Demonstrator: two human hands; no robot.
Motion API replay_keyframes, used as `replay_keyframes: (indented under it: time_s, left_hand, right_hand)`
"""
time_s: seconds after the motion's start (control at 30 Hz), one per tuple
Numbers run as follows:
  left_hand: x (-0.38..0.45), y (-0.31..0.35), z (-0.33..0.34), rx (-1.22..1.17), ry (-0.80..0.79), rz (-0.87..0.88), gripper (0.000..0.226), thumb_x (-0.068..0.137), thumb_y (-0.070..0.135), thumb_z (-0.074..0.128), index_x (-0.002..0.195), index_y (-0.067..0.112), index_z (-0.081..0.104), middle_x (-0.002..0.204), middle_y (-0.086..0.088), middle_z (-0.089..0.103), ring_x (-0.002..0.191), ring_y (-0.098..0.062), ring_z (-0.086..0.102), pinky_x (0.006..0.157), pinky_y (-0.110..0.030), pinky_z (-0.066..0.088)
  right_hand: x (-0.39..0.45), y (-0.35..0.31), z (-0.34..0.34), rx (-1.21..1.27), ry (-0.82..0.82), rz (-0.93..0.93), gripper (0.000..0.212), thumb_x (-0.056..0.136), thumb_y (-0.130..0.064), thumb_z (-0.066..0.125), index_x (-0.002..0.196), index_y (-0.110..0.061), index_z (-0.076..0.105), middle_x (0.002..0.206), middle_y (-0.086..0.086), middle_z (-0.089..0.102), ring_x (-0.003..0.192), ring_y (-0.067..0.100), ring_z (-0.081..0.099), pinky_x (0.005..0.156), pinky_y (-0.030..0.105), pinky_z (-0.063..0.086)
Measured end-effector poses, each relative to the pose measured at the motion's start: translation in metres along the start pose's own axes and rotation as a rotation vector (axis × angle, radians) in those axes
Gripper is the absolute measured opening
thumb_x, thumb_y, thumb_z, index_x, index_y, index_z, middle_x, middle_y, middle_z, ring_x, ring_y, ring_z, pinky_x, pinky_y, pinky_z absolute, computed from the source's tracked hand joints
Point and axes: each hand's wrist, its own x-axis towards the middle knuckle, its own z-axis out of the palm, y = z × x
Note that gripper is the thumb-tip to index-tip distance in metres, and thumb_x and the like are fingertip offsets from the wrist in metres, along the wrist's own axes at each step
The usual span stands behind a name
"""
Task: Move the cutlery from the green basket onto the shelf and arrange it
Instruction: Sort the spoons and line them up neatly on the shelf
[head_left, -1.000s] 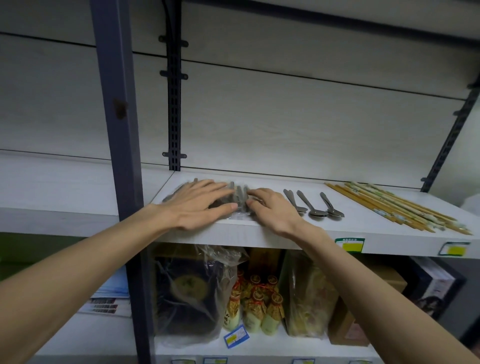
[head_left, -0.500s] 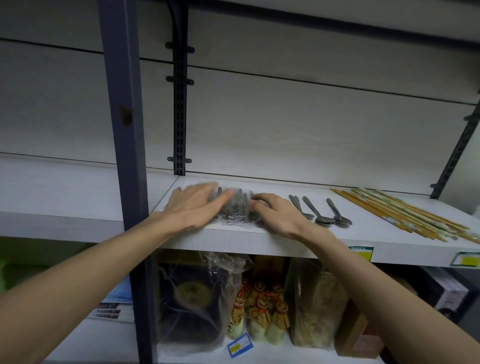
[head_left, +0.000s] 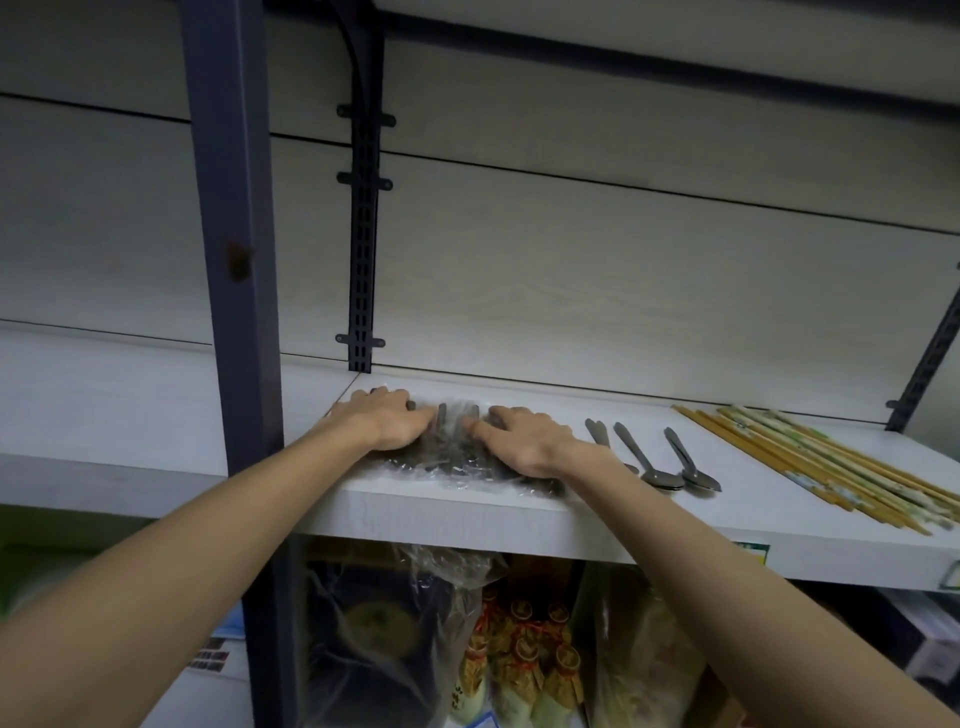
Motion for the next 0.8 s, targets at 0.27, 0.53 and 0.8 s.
replay_keyframes:
  time_s: [0.27, 0.53, 0.8]
  left_hand:
    - [0.002, 0.008, -0.019, 0.161, -0.006, -0.105, 0.085, 0.094, 0.078, 0.008, 0.157, 0.026, 0.032, 0.166, -0.005, 0.023, 0.154, -0.032, 0.010, 0.119, -0.052, 0.013]
    - [0.024, 0.004, 0.001, 0.053, -0.031, -0.031, 0.075, 0.089, 0.082, 0.022, 0.123, 0.027, 0.061, 0.143, -0.001, 0.055, 0.137, -0.031, 0.040, 0.108, -0.050, 0.037]
    - [0.027, 0.010, -0.003, 0.033, -0.014, -0.051, 0.087, 0.086, 0.086, 0.015, 0.140, 0.028, 0.052, 0.157, 0.000, 0.040, 0.149, -0.031, 0.022, 0.110, -0.055, 0.028]
  right_hand:
    - [0.016, -0.001, -0.012, 0.067, 0.094, 0.016, 0.088, 0.086, -0.084, 0.026, 0.154, -0.029, 0.037, 0.158, 0.002, 0.041, 0.143, 0.032, 0.038, 0.114, 0.054, 0.031]
    - [0.024, -0.009, 0.003, 0.005, 0.012, 0.012, 0.088, 0.084, -0.087, 0.024, 0.149, -0.029, 0.042, 0.153, 0.003, 0.045, 0.138, 0.033, 0.043, 0.111, 0.053, 0.033]
    - [0.031, -0.007, -0.008, 0.071, 0.035, 0.023, 0.097, 0.082, -0.087, 0.030, 0.158, -0.027, 0.028, 0.161, 0.006, 0.035, 0.147, 0.034, 0.031, 0.115, 0.054, 0.032]
